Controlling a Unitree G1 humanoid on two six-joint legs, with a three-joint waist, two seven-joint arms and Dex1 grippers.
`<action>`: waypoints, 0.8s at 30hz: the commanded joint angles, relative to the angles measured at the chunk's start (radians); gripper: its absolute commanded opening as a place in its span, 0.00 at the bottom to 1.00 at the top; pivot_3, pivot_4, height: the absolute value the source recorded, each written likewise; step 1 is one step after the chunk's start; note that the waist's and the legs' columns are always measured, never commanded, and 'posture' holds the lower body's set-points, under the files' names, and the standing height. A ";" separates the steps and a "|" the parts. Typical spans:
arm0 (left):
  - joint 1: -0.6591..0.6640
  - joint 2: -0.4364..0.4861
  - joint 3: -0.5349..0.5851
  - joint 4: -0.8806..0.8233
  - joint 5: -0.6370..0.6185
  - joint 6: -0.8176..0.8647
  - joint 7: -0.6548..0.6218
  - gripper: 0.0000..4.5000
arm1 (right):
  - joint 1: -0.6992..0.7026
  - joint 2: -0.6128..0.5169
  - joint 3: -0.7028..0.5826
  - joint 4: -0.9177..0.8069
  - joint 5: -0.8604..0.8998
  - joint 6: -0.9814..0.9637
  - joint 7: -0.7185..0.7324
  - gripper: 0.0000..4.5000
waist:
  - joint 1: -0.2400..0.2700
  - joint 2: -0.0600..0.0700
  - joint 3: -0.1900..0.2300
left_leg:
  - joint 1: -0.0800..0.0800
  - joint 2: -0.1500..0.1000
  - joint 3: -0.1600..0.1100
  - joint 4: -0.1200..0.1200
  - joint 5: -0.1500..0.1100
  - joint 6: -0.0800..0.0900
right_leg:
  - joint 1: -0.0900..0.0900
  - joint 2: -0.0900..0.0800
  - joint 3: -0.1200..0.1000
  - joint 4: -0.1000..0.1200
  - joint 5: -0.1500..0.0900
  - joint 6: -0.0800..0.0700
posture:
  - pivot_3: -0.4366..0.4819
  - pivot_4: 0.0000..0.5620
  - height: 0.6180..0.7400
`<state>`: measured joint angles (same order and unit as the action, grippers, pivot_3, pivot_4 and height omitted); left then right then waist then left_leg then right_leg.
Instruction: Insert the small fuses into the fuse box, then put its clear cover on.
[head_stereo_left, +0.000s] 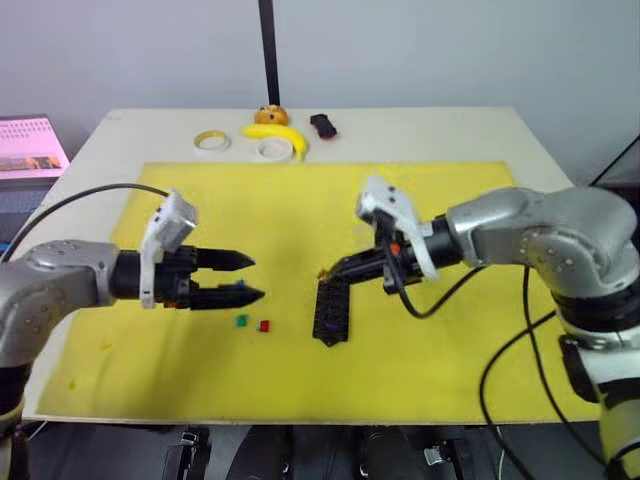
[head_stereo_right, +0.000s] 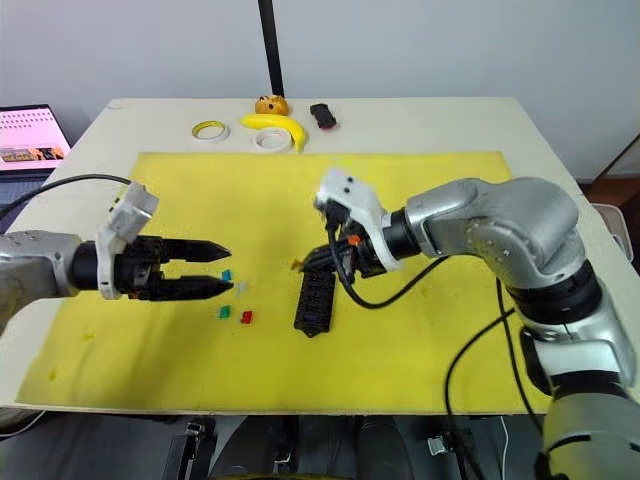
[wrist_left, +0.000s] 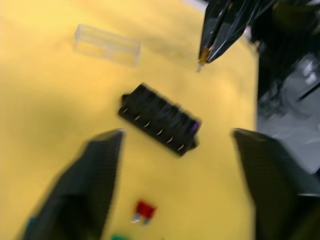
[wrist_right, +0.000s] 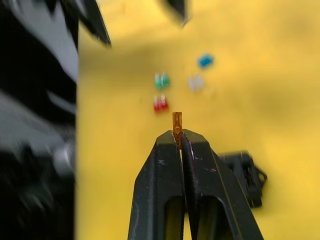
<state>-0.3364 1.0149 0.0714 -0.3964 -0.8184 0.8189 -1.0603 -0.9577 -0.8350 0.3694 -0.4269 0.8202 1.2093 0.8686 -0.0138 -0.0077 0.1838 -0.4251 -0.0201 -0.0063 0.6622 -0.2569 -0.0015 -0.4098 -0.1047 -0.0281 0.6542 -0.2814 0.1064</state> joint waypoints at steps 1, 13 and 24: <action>0.028 -0.012 -0.093 -0.072 0.161 -0.173 -0.037 0.99 | -0.011 -0.022 0.112 -0.019 -0.146 -0.115 0.074 0.00 | -0.001 0.000 0.000 | 0.000 0.000 0.000 0.000 0.000 0.000 | 0.000 0.000 0.000 -0.001 0.000 0.000 | 0.48 0.27 1.00; 0.038 -0.104 -0.199 -0.061 0.345 -0.353 -0.053 0.99 | -0.015 -0.004 0.200 -0.017 -0.322 -0.173 0.176 0.00 | 0.002 0.000 0.000 | -0.001 0.001 0.000 0.000 0.000 0.000 | 0.000 -0.002 0.000 -0.001 0.000 0.000 | 0.48 0.27 1.00; 0.039 -0.167 -0.239 -0.003 0.416 -0.417 -0.071 0.99 | -0.001 0.030 0.202 -0.014 -0.354 -0.142 0.184 0.00 | 0.002 0.000 0.000 | -0.001 0.001 -0.001 0.001 0.000 0.000 | 0.000 -0.001 -0.001 -0.001 0.001 0.000 | 0.48 0.27 1.00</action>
<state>-0.2882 0.8514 -0.1694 -0.3913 -0.4156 0.4268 -1.1216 -0.9534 -0.8107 0.5905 -0.4263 0.4762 1.0652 1.0482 -0.0119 -0.0081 0.1841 -0.4259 -0.0192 -0.0068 0.6629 -0.2570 -0.0012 -0.4096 -0.1053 -0.0296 0.6537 -0.2809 0.1062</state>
